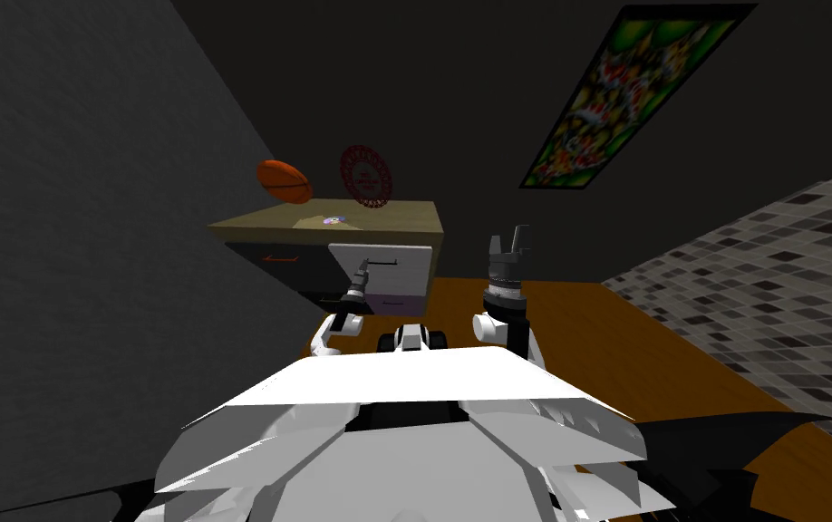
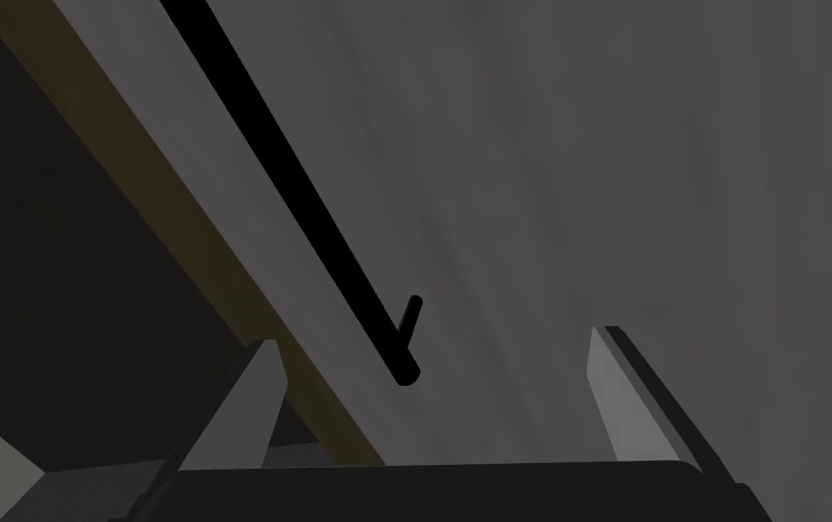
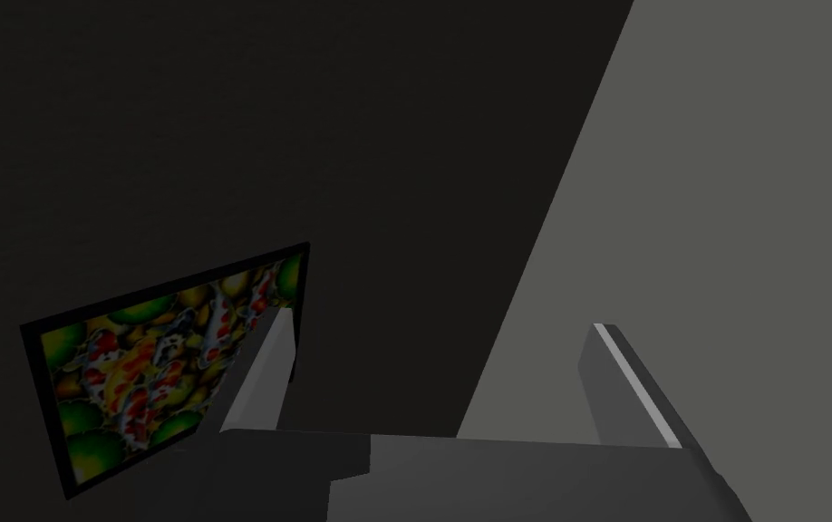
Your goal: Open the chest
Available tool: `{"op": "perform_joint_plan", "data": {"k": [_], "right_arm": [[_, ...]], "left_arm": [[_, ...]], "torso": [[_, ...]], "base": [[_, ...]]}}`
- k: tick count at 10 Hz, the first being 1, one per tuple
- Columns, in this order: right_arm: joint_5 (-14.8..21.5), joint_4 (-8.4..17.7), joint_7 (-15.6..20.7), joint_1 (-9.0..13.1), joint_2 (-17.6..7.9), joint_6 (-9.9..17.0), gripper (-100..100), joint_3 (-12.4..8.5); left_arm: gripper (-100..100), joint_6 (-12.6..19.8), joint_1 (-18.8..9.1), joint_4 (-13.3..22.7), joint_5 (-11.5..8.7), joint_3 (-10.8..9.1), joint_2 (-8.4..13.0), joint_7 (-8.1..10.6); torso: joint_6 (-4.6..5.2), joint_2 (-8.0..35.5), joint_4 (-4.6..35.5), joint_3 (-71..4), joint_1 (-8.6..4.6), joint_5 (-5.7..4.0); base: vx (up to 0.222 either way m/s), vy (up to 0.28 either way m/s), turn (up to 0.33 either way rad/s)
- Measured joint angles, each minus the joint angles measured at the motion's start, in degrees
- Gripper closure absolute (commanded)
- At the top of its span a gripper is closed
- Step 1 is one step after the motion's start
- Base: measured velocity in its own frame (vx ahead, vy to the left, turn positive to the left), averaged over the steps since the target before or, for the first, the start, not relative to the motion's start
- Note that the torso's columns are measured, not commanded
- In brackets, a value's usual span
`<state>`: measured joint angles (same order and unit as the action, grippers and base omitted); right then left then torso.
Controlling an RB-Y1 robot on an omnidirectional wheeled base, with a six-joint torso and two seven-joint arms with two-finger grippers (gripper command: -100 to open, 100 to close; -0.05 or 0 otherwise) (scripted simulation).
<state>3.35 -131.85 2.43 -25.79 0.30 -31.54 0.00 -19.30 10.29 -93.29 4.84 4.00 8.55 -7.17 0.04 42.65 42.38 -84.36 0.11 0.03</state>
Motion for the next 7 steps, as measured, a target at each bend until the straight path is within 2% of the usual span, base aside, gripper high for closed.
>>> {"op": "perform_joint_plan", "data": {"k": [4, 6, 7], "right_arm": [[0.00, 0.00, 0.00, 0.00, 0.00, 0.00, 0, 0.00], [0.00, 0.00, 0.00, 0.00, 0.00, 0.00, 0, 0.00], [0.00, 0.00, 0.00, -0.01, 0.00, 0.00, 0, -0.01]], "left_arm": [[-100, -0.26, -4.50, 4.87, -0.16, -4.76, -0.08, -0.91], [-100, 0.37, -6.47, 6.29, -0.49, -7.18, 0.71, -0.92], [-100, 0.15, -7.79, 7.72, -0.48, -8.10, 0.54, -1.13]], "torso": [[-0.02, -0.39, -0.10, -0.23, -0.15, -0.04], [-0.03, -0.39, -0.11, -0.24, -0.13, -0.04], [-0.05, -0.40, -0.10, -0.23, -0.10, -0.03]], "base": [[-0.093, 0.021, -0.169], [-0.088, 0.011, -0.178], [-0.032, 0.008, -0.014]]}}
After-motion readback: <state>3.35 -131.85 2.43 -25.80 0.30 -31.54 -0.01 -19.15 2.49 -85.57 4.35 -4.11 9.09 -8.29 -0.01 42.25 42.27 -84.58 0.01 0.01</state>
